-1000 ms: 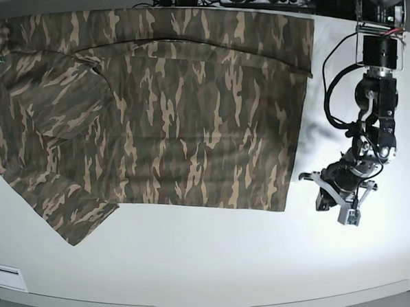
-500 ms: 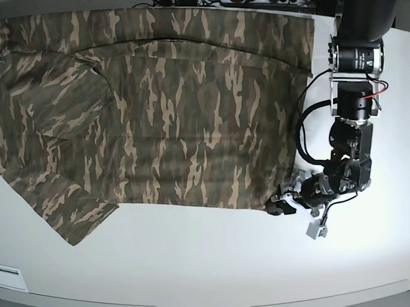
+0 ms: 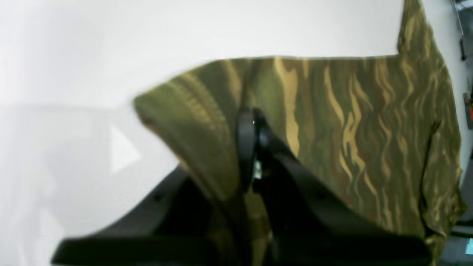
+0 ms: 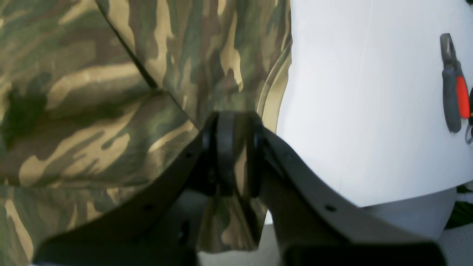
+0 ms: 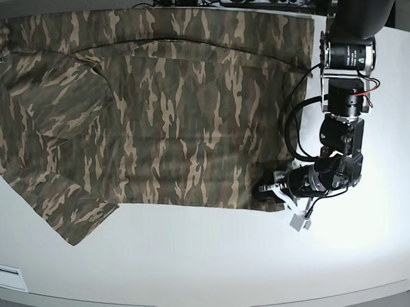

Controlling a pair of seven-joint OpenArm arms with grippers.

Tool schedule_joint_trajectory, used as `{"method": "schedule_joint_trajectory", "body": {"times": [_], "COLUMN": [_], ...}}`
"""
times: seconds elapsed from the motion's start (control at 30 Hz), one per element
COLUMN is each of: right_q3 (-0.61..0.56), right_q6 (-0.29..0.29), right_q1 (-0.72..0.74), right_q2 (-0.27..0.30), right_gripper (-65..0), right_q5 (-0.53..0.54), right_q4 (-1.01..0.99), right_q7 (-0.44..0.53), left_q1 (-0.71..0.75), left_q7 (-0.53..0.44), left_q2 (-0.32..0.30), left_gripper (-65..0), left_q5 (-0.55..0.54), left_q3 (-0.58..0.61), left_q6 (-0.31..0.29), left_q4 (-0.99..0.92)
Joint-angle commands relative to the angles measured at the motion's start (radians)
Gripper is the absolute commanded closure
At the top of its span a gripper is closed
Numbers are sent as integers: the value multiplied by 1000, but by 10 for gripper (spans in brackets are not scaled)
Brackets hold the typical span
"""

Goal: Fold the T-shirt properly

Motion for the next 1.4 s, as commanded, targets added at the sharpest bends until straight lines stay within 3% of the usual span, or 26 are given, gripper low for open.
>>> {"method": "schedule_joint_trajectory", "body": {"times": [0.0,0.17,0.23,0.33,0.37,0.5,0.77,0.93,1.13,1.37], "right_q3": [14,14,14,4,-3,-83,-303,-360,-364,-364], "right_q6": [-7,-13,-14,-20,-20,-18,108,143,149,130], "right_q1": [26,187,261,377,422,624,1031,1242,1314,1297], "right_q2": [23,23,23,23,23,23,23,23,21,-13], "right_gripper": [-93,-101,-184,-376,-397,-397,-396,-396,-392,-392], "right_q5": [-5,-5,-12,-31,-31,-18,30,30,45,-5], "right_q4": [14,14,14,-12,-36,-212,-798,-1113,-1324,-1368], "right_q7": [23,60,91,136,150,177,191,217,278,335], "left_q1": [-15,-14,-14,-14,-14,-14,9,27,32,32], "left_q7": [34,29,29,29,30,30,29,30,30,31], "left_q2": [-3,-3,-3,-3,-3,-2,-3,-3,-3,-3], "left_gripper": [0,0,0,0,0,0,0,0,0,0], "left_q5": [30,57,85,97,97,97,98,98,97,97], "left_q3": [1,1,1,1,1,1,1,1,1,1], "left_q6": [9,9,9,8,9,8,6,-14,-14,-14], "left_q4": [5,5,5,5,5,5,4,4,4,5]}}
